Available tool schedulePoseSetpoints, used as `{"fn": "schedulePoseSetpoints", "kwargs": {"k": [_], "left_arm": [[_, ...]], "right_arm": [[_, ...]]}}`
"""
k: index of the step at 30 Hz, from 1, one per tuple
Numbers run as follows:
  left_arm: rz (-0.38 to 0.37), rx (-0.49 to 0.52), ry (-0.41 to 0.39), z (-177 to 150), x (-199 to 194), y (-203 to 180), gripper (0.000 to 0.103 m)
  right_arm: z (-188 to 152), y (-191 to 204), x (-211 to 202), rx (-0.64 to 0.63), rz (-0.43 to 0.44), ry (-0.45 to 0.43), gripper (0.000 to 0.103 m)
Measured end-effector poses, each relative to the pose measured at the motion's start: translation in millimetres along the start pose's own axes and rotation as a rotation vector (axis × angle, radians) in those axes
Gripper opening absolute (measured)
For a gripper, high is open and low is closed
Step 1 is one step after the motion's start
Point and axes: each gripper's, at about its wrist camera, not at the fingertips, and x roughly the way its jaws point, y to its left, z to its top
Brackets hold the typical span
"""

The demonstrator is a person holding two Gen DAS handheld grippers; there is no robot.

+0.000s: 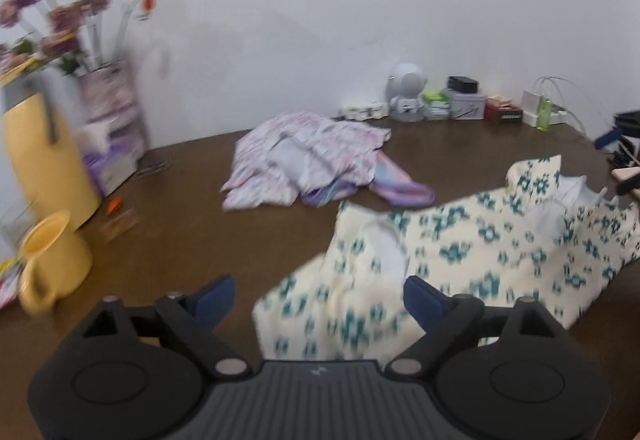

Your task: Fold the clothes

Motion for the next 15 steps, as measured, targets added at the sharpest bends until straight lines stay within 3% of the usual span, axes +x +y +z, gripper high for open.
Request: {"fn": "schedulePoseSetpoints", "kwargs": {"k": [5, 15], "left_arm": [[-0.043, 0.066, 0.068, 34.0, 50.2, 6.3, 0.102], [-0.132, 0.209, 0.192, 63.0, 121.9, 3.8, 0.101]], "right_arm": [[29.1, -39.7, 24.6, -0.028, -0.014, 0.094, 0.103], [53.3, -85.3, 94.6, -0.018, 0.120, 0.212, 0.103]]}}
